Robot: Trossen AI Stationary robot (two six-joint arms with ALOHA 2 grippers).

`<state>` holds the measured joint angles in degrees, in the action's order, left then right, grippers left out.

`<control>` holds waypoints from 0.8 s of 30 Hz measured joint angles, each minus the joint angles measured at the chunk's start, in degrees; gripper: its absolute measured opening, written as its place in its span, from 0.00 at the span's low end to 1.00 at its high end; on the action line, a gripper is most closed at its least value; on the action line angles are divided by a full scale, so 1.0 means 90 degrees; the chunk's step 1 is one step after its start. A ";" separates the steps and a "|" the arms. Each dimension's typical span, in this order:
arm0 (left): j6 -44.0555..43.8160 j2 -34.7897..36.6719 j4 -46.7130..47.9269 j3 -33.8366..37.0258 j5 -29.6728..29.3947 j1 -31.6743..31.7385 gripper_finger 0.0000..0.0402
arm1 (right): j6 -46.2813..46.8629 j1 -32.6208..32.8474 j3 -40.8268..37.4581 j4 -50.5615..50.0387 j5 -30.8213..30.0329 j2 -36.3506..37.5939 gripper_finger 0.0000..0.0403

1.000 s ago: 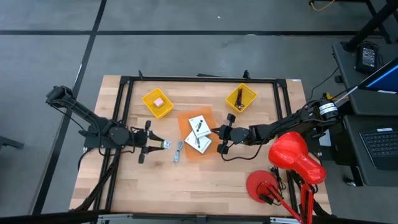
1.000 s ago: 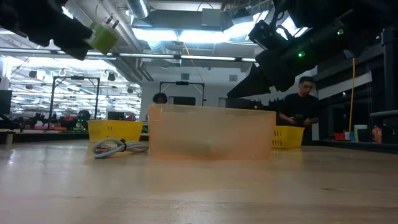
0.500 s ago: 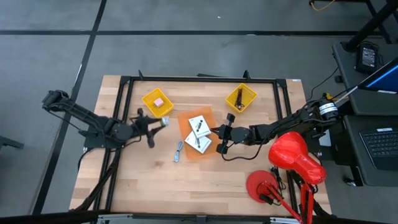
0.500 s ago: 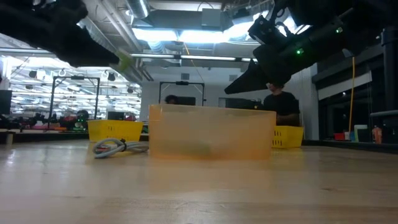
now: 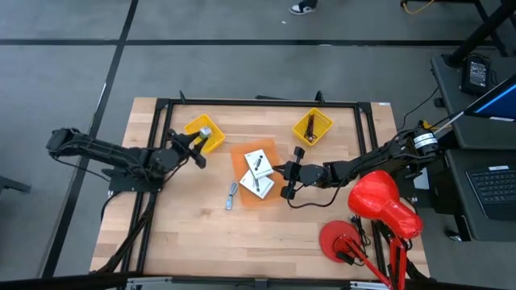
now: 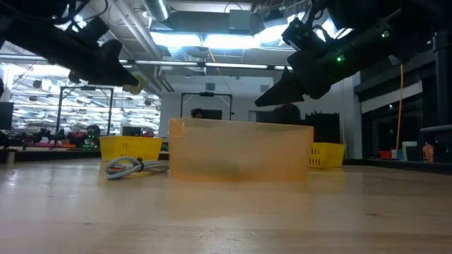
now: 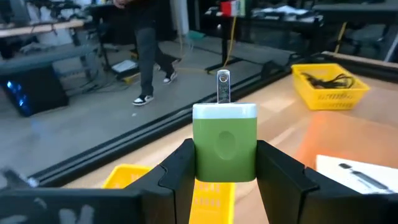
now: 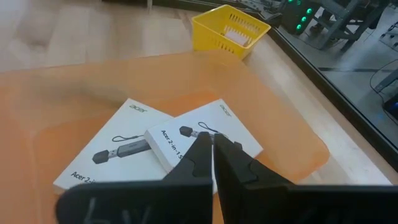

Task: Pick and place items into bin
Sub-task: Put the green charger adapter into the left yellow bin

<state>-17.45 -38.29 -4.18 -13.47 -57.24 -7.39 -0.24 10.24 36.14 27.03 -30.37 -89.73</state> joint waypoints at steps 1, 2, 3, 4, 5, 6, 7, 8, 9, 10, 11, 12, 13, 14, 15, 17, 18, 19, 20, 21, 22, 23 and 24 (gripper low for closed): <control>-0.0100 -0.0002 0.0106 0.0000 0.0055 0.0087 0.34 | -0.0001 -0.0002 0.0000 0.0000 0.0002 0.0000 0.00; -0.0235 0.0000 0.0214 0.0000 0.0103 0.0173 0.34 | -0.0001 -0.0001 0.0000 -0.0002 0.0000 0.0000 0.00; -0.0391 -0.0002 0.0303 0.0000 0.0163 0.0266 0.33 | -0.0001 0.0000 0.0000 -0.0002 0.0000 0.0000 0.00; -0.0552 0.0000 0.0400 -0.0002 0.0235 0.0360 0.33 | -0.0001 0.0000 0.0000 -0.0002 0.0000 0.0000 0.00; -0.0696 -0.0001 0.0578 -0.0033 0.0355 0.0465 0.33 | -0.0001 -0.0001 0.0000 -0.0002 0.0000 0.0000 0.00; -0.0815 -0.0002 0.0783 -0.0080 0.0497 0.0581 0.33 | -0.0003 -0.0001 0.0000 -0.0002 0.0000 0.0000 0.00; -0.0914 -0.0002 0.1008 -0.0147 0.0631 0.0697 0.33 | -0.0001 0.0000 0.0000 -0.0002 0.0000 0.0000 0.00; -0.1018 -0.0013 0.1201 -0.0211 0.0745 0.0814 0.33 | -0.0001 0.0000 0.0000 -0.0004 0.0000 0.0000 0.00; -0.1112 -0.0035 0.1387 -0.0275 0.0844 0.0931 0.33 | -0.0001 -0.0002 0.0000 -0.0005 0.0000 0.0000 0.00; -0.1192 -0.0061 0.1564 -0.0334 0.0938 0.1041 0.33 | -0.0001 -0.0001 0.0000 -0.0006 0.0000 0.0000 0.00; -0.1241 -0.0094 0.1739 -0.0395 0.1041 0.1156 0.33 | -0.0001 -0.0002 0.0000 -0.0007 0.0000 0.0000 0.00; -0.1275 -0.0136 0.1859 -0.0460 0.1161 0.1273 0.33 | 0.0004 0.0000 0.0000 -0.0008 0.0000 0.0000 0.00; -0.1304 -0.0190 0.1967 -0.0528 0.1296 0.1384 0.33 | 0.0006 0.0000 0.0000 -0.0010 0.0000 0.0000 0.00; -0.1311 -0.0262 0.2049 -0.0588 0.1467 0.1501 0.33 | 0.0006 0.0000 0.0000 -0.0010 0.0000 0.0000 0.00; -0.1315 -0.0342 0.2136 -0.0638 0.1628 0.1624 0.33 | 0.0008 0.0000 0.0000 -0.0010 -0.0002 0.0000 0.00; -0.1314 -0.0526 0.2234 -0.0716 0.1941 0.1855 0.33 | 0.0011 0.0000 0.0000 -0.0008 0.0000 0.0000 0.00; -0.1311 -0.0621 0.2255 -0.0764 0.2084 0.1972 0.33 | 0.0013 0.0000 0.0000 -0.0009 -0.0002 0.0000 0.00; -0.1270 -0.0724 0.2300 -0.0823 0.2208 0.2093 0.33 | 0.0013 0.0000 0.0000 -0.0007 -0.0001 0.0000 0.00; -0.1192 -0.0833 0.2378 -0.0890 0.2342 0.2210 0.33 | 0.0015 -0.0002 0.0000 -0.0007 -0.0002 0.0000 0.00; -0.1133 -0.0944 0.2464 -0.0956 0.2476 0.2322 0.33 | 0.0017 -0.0002 0.0000 -0.0007 -0.0002 0.0000 0.00; -0.1112 -0.1059 0.2562 -0.1042 0.2632 0.2431 0.33 | 0.0018 -0.0001 0.0000 -0.0007 -0.0002 0.0000 0.00; -0.1096 -0.1173 0.2650 -0.1128 0.2799 0.2530 0.33 | 0.0018 0.0000 0.0000 -0.0007 -0.0001 0.0000 0.00; -0.1022 -0.1290 0.2723 -0.1222 0.2963 0.2628 0.33 | 0.0018 -0.0002 0.0000 -0.0007 -0.0002 0.0000 0.00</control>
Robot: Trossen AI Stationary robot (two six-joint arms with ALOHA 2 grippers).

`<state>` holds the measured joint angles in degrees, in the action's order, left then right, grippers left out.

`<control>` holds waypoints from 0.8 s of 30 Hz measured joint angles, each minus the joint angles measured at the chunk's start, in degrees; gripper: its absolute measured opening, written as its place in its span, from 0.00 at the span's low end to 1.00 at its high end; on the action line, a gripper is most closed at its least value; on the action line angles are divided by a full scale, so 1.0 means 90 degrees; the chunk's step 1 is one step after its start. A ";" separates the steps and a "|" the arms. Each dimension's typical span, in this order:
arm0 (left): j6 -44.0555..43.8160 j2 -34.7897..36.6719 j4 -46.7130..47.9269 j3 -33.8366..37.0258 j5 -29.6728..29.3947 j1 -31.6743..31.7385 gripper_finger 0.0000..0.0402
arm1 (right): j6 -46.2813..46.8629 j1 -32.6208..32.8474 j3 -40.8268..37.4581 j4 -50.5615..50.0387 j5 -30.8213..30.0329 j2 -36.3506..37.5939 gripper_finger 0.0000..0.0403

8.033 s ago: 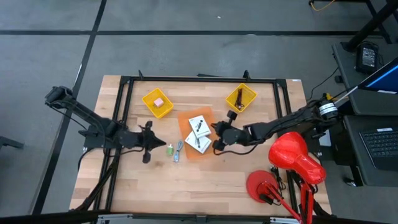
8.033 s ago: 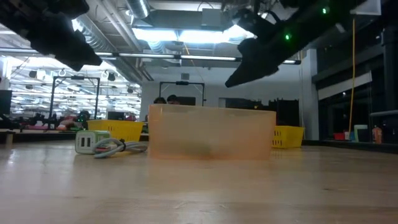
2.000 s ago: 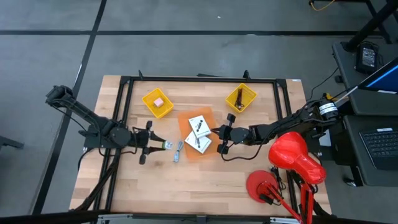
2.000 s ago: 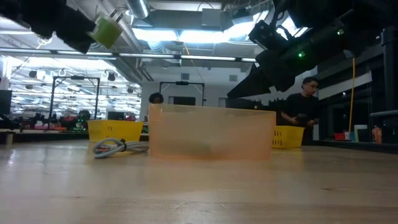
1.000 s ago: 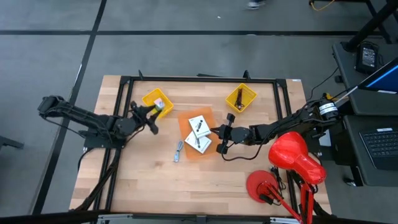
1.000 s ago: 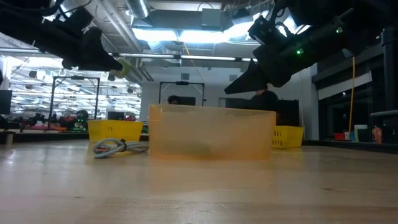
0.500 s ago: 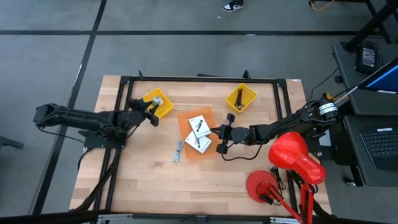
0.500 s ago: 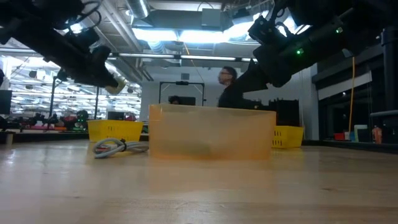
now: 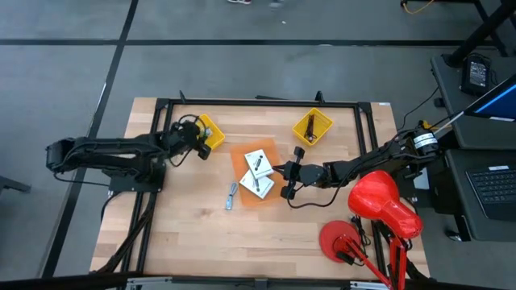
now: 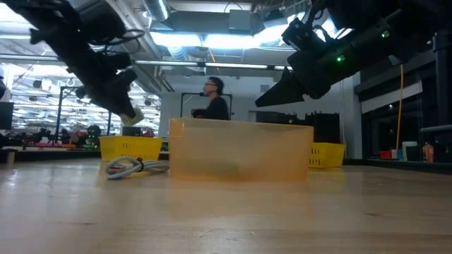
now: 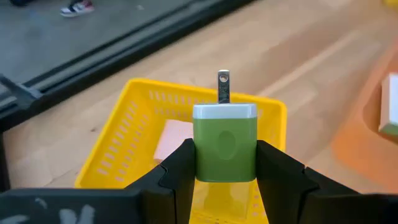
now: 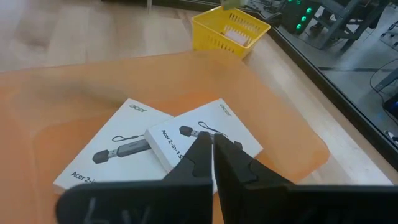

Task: Pick and place items into bin
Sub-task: Put the green charger adapter into the left yellow bin

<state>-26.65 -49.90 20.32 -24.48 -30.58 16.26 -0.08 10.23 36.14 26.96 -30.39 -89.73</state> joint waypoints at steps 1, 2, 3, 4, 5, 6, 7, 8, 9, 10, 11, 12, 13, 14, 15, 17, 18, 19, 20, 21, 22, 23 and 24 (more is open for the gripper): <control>0.0131 -0.0117 0.0056 -0.0086 0.0172 0.0092 0.33 | 0.0000 0.0002 0.0000 0.0000 0.0000 0.0000 0.00; 0.0252 -0.0226 0.0117 -0.0174 0.0327 0.0171 0.33 | 0.0000 0.0002 0.0000 0.0000 0.0000 0.0000 0.00; 0.0353 -0.0340 0.0154 -0.0260 0.0489 0.0246 0.33 | 0.0000 -0.0001 0.0000 0.0000 0.0000 0.0000 0.00; 0.0445 -0.0456 0.0159 -0.0344 0.0633 0.0308 0.33 | 0.0000 0.0002 0.0000 0.0000 0.0000 0.0000 0.00; 0.0540 -0.0572 0.0158 -0.0427 0.0755 0.0367 0.33 | 0.0000 -0.0001 0.0000 0.0000 0.0000 0.0000 0.00; 0.0647 -0.0677 0.0156 -0.0498 0.0850 0.0417 0.33 | 0.0000 -0.0001 0.0000 0.0000 0.0000 0.0000 0.00; 0.0740 -0.0786 0.0176 -0.0568 0.0926 0.0464 0.33 | 0.0002 0.0001 0.0000 0.0000 0.0000 0.0000 0.00; 0.0810 -0.0904 0.0253 -0.0645 0.0971 0.0509 0.33 | 0.0002 0.0000 0.0000 0.0000 0.0001 0.0000 0.00; 0.0854 -0.1026 0.0370 -0.0726 0.0983 0.0556 0.33 | 0.0002 0.0002 0.0000 0.0000 0.0000 0.0000 0.00; 0.0879 -0.1135 0.0522 -0.0795 0.0982 0.0606 0.34 | 0.0002 0.0000 0.0000 0.0000 0.0000 0.0000 0.00; 0.0885 -0.1249 0.0669 -0.0855 0.0978 0.0651 0.34 | 0.0002 -0.0001 0.0000 0.0000 0.0000 0.0000 0.00; 0.0889 -0.1366 0.0779 -0.0899 0.0982 0.0689 0.34 | 0.0002 0.0002 0.0000 0.0000 0.0000 0.0000 0.00; 0.0945 -0.1470 0.0852 -0.0926 0.1023 0.0724 0.34 | 0.0002 0.0000 0.0000 0.0000 0.0000 0.0000 0.00; 0.1023 -0.1556 0.0885 -0.0942 0.1123 0.0753 0.34 | 0.0002 0.0002 0.0000 0.0000 0.0000 0.0000 0.00; 0.1093 -0.1632 0.0881 -0.0943 0.1245 0.0781 0.34 | 0.0002 0.0001 0.0000 0.0000 0.0000 0.0000 0.00; 0.1148 -0.1780 0.0871 -0.0944 0.1433 0.0819 0.34 | 0.0002 0.0001 0.0000 0.0000 0.0000 0.0000 0.00; 0.1170 -0.1840 0.0876 -0.0944 0.1464 0.0832 0.34 | 0.0002 0.0002 0.0000 0.0000 0.0000 0.0000 0.00; 0.1202 -0.1889 0.0872 -0.0944 0.1462 0.0836 0.34 | 0.0001 -0.0001 0.0000 0.0000 0.0000 0.0000 0.00; 0.1214 -0.1929 0.0866 -0.0944 0.1459 0.0837 0.34 | 0.0002 0.0001 0.0000 0.0000 0.0002 0.0000 0.00; 0.1217 -0.1962 0.0866 -0.0944 0.1459 0.0837 0.34 | 0.0002 0.0000 0.0000 0.0000 0.0000 0.0000 0.00; 0.1219 -0.1986 0.0866 -0.0944 0.1463 0.0834 0.34 | 0.0002 -0.0001 0.0000 0.0000 0.0001 0.0000 0.00; 0.1219 -0.1997 0.0866 -0.0944 0.1463 0.0834 0.34 | 0.0002 -0.0001 0.0000 0.0000 0.0000 0.0000 0.00; 0.1219 -0.1998 0.0866 -0.0944 0.1463 0.0834 0.34 | 0.0002 0.0000 0.0000 0.0000 0.0000 0.0000 0.00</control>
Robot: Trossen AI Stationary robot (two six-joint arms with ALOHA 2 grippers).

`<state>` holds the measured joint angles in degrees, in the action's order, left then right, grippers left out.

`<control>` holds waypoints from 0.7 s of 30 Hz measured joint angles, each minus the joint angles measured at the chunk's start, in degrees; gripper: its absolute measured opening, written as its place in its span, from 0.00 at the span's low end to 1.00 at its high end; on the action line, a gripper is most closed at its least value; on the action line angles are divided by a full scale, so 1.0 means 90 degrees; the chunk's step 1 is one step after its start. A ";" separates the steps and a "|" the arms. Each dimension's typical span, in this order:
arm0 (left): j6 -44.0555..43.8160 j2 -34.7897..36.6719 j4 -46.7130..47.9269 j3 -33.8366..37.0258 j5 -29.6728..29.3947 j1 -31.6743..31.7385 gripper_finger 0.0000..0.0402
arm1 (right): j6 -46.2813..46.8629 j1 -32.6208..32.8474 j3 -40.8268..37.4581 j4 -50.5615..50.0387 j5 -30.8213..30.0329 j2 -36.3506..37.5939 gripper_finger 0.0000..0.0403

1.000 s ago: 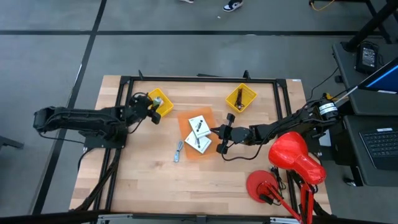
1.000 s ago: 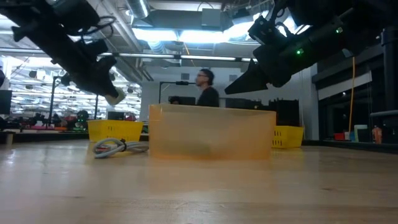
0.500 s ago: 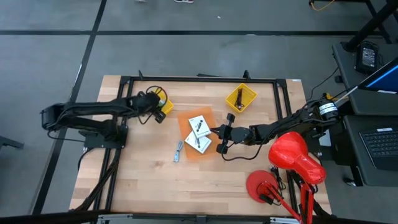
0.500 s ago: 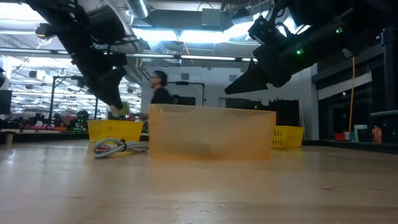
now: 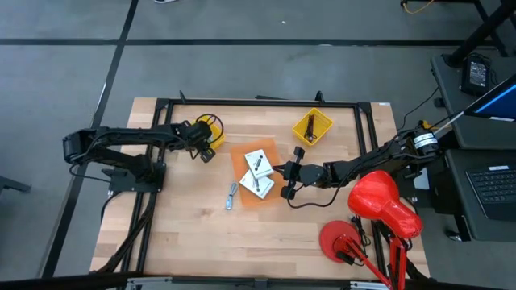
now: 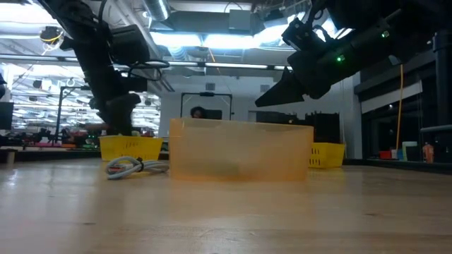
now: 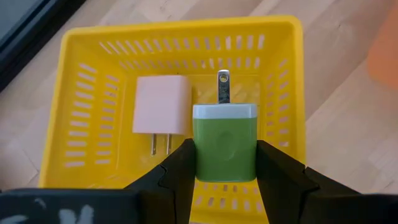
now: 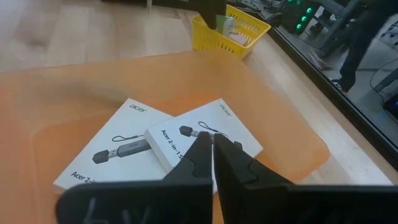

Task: Pick and place items into bin
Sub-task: Put the green charger adapter into the left yellow bin, then put the blue charger cable into the right yellow bin

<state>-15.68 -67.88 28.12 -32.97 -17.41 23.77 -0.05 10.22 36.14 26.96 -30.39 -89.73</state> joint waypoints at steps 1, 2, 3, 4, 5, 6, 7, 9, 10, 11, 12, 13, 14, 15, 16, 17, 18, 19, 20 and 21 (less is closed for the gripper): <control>0.0000 0.0000 -0.0004 0.0000 0.0002 0.0000 0.34 | -0.0002 0.0000 0.0000 0.0000 0.0001 0.0000 0.00; 0.0000 0.0000 -0.0004 0.0000 0.0018 0.0000 0.34 | 0.0000 0.0002 0.0000 0.0000 0.0001 0.0000 0.00; 0.0000 0.0000 -0.0002 0.0000 0.0062 0.0000 0.35 | 0.0000 0.0000 0.0000 0.0000 0.0000 0.0000 0.00; 0.0009 0.0000 -0.0005 0.0000 0.0080 -0.0002 0.36 | 0.0000 0.0000 0.0000 0.0000 0.0000 0.0000 0.00; 0.0069 0.0000 -0.0003 0.0000 0.0085 -0.0002 0.37 | 0.0000 0.0002 0.0000 0.0000 0.0000 0.0000 0.00; 0.0154 0.0000 -0.0004 0.0000 0.0085 -0.0002 0.38 | 0.0000 0.0000 0.0000 0.0000 0.0001 0.0000 0.00; 0.0240 0.0000 -0.0005 0.0000 0.0085 -0.0002 0.39 | 0.0000 0.0000 0.0000 0.0000 0.0000 0.0000 0.00; 0.0316 0.0002 -0.0005 0.0000 0.0086 -0.0002 0.42 | 0.0000 0.0000 0.0000 0.0000 0.0002 0.0000 0.00; 0.0318 0.0002 -0.0005 0.0000 0.0085 -0.0002 0.43 | 0.0000 0.0001 0.0000 0.0000 0.0000 0.0000 0.00; 0.0320 0.0002 -0.0007 0.0000 0.0083 -0.0002 0.44 | 0.0000 0.0001 0.0000 0.0000 0.0000 0.0000 0.00; 0.0325 0.0002 -0.0007 0.0000 0.0083 -0.0002 0.45 | 0.0000 0.0000 0.0000 0.0000 0.0000 0.0000 0.00; 0.0328 0.0002 -0.0007 0.0000 0.0083 -0.0002 0.45 | 0.0000 0.0000 0.0000 0.0000 0.0000 0.0000 0.00; 0.0328 0.0002 -0.0009 0.0000 0.0083 -0.0002 0.46 | 0.0000 0.0001 0.0000 0.0000 0.0000 0.0000 0.00; 0.0330 0.0002 -0.0012 0.0000 0.0077 -0.0002 0.46 | 0.0000 0.0001 0.0000 0.0000 0.0001 0.0000 0.00; 0.0330 0.0002 -0.0023 0.0000 0.0057 -0.0002 0.46 | 0.0000 0.0001 0.0000 0.0000 0.0000 0.0000 0.00; 0.0330 0.0002 -0.0045 0.0000 0.0049 -0.0002 0.47 | 0.0000 0.0000 0.0000 0.0000 0.0000 0.0000 0.00; 0.0333 0.0004 -0.0069 0.0000 0.0051 -0.0002 0.47 | 0.0000 0.0002 0.0000 0.0000 0.0000 0.0000 0.00; 0.0333 0.0005 -0.0102 0.0000 0.0053 -0.0002 0.47 | 0.0000 0.0000 0.0000 0.0000 0.0002 0.0000 0.00; 0.0333 0.0009 -0.0147 0.0000 0.0054 -0.0002 0.47 | 0.0000 0.0001 0.0000 0.0000 0.0001 0.0000 0.00; 0.0335 0.0032 -0.0180 0.0000 0.0058 -0.0002 0.46 | 0.0000 0.0000 0.0000 0.0000 0.0001 0.0000 0.00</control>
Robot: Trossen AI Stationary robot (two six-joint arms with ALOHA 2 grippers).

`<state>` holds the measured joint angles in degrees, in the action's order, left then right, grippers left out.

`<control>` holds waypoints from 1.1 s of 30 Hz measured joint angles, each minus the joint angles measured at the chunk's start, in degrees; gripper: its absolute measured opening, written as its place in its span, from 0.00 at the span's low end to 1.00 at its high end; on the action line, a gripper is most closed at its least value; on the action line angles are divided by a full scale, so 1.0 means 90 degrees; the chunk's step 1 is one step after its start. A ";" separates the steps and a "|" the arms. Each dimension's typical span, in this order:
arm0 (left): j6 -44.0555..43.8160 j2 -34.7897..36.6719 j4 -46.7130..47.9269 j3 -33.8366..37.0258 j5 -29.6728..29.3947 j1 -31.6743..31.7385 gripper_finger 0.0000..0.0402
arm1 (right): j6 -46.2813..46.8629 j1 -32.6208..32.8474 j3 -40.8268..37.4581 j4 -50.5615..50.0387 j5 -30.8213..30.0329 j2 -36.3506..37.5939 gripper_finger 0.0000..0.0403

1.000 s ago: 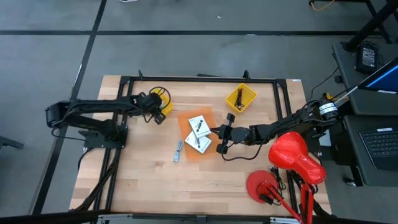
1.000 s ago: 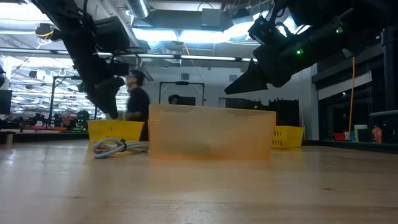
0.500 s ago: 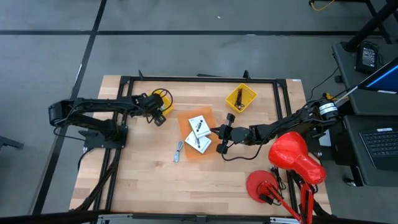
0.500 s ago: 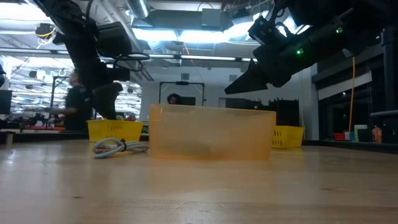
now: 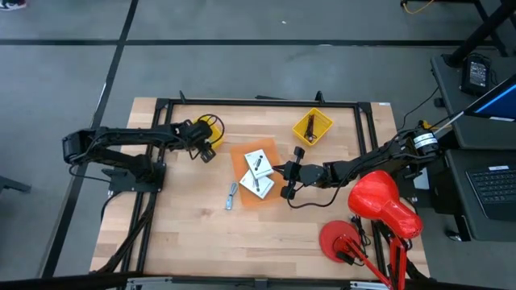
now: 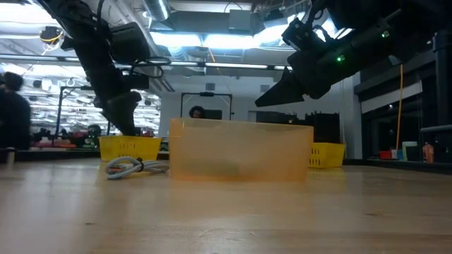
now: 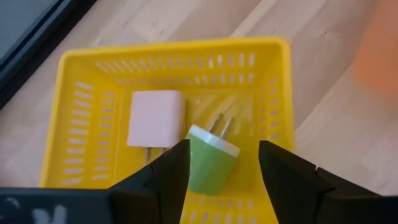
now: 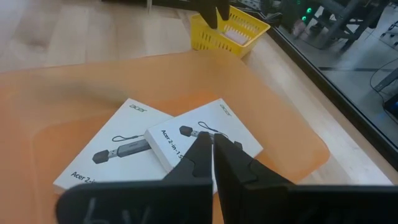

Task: Pick and place items into bin
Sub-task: Put the blue charger cable into the right yellow bin

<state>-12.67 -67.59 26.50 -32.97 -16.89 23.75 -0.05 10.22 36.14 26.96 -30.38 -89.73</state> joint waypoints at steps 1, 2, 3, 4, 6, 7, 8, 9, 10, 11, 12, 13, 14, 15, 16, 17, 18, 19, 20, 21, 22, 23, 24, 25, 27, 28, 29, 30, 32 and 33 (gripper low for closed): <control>0.0000 0.0031 -0.0015 0.0000 0.0016 0.0000 0.46 | 0.0000 0.0002 0.0000 0.0000 -0.0001 0.0000 0.00; 0.0000 0.0062 -0.0039 0.0000 0.0059 0.0000 0.45 | 0.0000 0.0000 0.0000 0.0000 -0.0001 0.0000 0.00; 0.0000 0.0113 -0.0043 0.0000 0.0138 0.0000 0.44 | 0.0000 0.0001 0.0000 -0.0002 0.0001 0.0000 0.00; 0.0015 0.0191 -0.0034 0.0000 0.0228 0.0000 0.44 | 0.0000 0.0002 0.0000 -0.0002 -0.0001 0.0000 0.00; 0.0133 0.0380 -0.0044 0.0000 0.0479 -0.0014 0.42 | 0.0000 0.0000 0.0000 -0.0010 -0.0001 0.0000 0.00; 0.0193 0.0486 -0.0039 0.0000 0.0628 -0.0031 0.42 | 0.0000 0.0002 0.0000 -0.0015 0.0000 0.0000 0.00; 0.0258 0.0613 -0.0036 0.0000 0.0772 -0.0056 0.41 | 0.0000 0.0002 0.0000 -0.0015 0.0000 0.0000 0.00; 0.0319 0.0750 -0.0040 0.0000 0.0873 -0.0092 0.40 | 0.0002 0.0001 0.0000 -0.0015 -0.0001 0.0000 0.00; 0.0378 0.0898 -0.0042 0.0000 0.0949 -0.0142 0.39 | 0.0000 0.0002 0.0000 -0.0015 -0.0001 0.0000 0.00; 0.0421 0.1036 -0.0039 0.0000 0.1022 -0.0195 0.38 | 0.0000 0.0000 0.0000 -0.0017 0.0001 0.0000 0.00; 0.0445 0.1180 -0.0031 0.0000 0.1063 -0.0261 0.37 | 0.0000 0.0002 0.0000 -0.0017 0.0001 0.0000 0.00; 0.0447 0.1333 -0.0015 0.0000 0.1108 -0.0334 0.35 | 0.0000 0.0002 0.0000 -0.0017 -0.0001 0.0000 0.00; 0.0443 0.1483 -0.0001 0.0000 0.1183 -0.0410 0.34 | 0.0002 0.0000 0.0000 -0.0017 0.0001 0.0000 0.00; 0.0422 0.1618 0.0025 0.0000 0.1269 -0.0492 0.33 | 0.0000 0.0002 0.0000 -0.0017 0.0001 0.0000 0.00; 0.0349 0.1737 0.0056 0.0000 0.1354 -0.0583 0.32 | 0.0002 0.0002 0.0000 -0.0017 -0.0001 0.0000 0.00; 0.0244 0.1846 0.0066 0.0000 0.1418 -0.0685 0.31 | 0.0000 0.0001 0.0000 -0.0017 -0.0001 0.0000 0.00; 0.0118 0.1944 0.0070 0.0000 0.1467 -0.0789 0.30 | 0.0002 0.0001 0.0000 -0.0017 0.0001 0.0000 0.00; -0.0025 0.2023 0.0080 0.0000 0.1526 -0.0898 0.29 | 0.0002 0.0001 0.0000 -0.0017 0.0000 0.0000 0.00; -0.0157 0.2082 0.0080 0.0000 0.1551 -0.1020 0.28 | 0.0002 0.0000 0.0000 -0.0017 0.0001 0.0000 0.00; -0.0284 0.2129 0.0082 0.0000 0.1562 -0.1147 0.27 | 0.0002 0.0000 0.0000 -0.0017 0.0001 0.0000 0.00; -0.0383 0.2149 0.0079 0.0000 0.1563 -0.1284 0.27 | 0.0002 0.0000 0.0000 -0.0017 -0.0001 0.0000 0.00; -0.0441 0.2149 0.0078 0.0000 0.1560 -0.1444 0.26 | 0.0002 0.0000 0.0000 -0.0017 0.0001 0.0000 0.00; -0.0463 0.2144 0.0085 0.0000 0.1526 -0.1621 0.25 | 0.0002 0.0001 0.0000 -0.0017 0.0000 0.0000 0.00; -0.0461 0.2138 0.0081 0.0000 0.1459 -0.1825 0.24 | 0.0002 0.0002 0.0000 -0.0017 0.0001 0.0000 0.00; -0.0584 0.2066 0.0052 0.0000 0.1242 -0.2240 0.21 | 0.0002 0.0002 0.0000 -0.0017 -0.0001 0.0000 0.00; -0.0717 0.2036 0.0059 0.0000 0.1111 -0.2442 0.19 | 0.0002 0.0002 0.0000 -0.0017 0.0001 0.0000 0.00; -0.0873 0.2014 0.0053 0.0000 0.1000 -0.2627 0.18 | 0.0004 0.0002 0.0000 -0.0017 -0.0001 0.0000 0.00; -0.1036 0.1985 0.0019 0.0000 0.0929 -0.2820 0.16 | 0.0005 0.0000 0.0000 -0.0017 0.0001 0.0000 0.00; -0.1363 0.1915 0.0034 0.0000 0.0882 -0.3165 0.12 | 0.0002 0.0002 0.0000 -0.0012 0.0001 0.0000 0.00; -0.1510 0.1880 0.0015 0.0000 0.0880 -0.3340 0.10 | 0.0005 0.0000 0.0000 -0.0005 0.0001 0.0000 0.00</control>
<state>-26.26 -50.67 26.64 -32.97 -8.97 -6.32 -0.01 10.22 36.14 26.91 -30.37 -89.73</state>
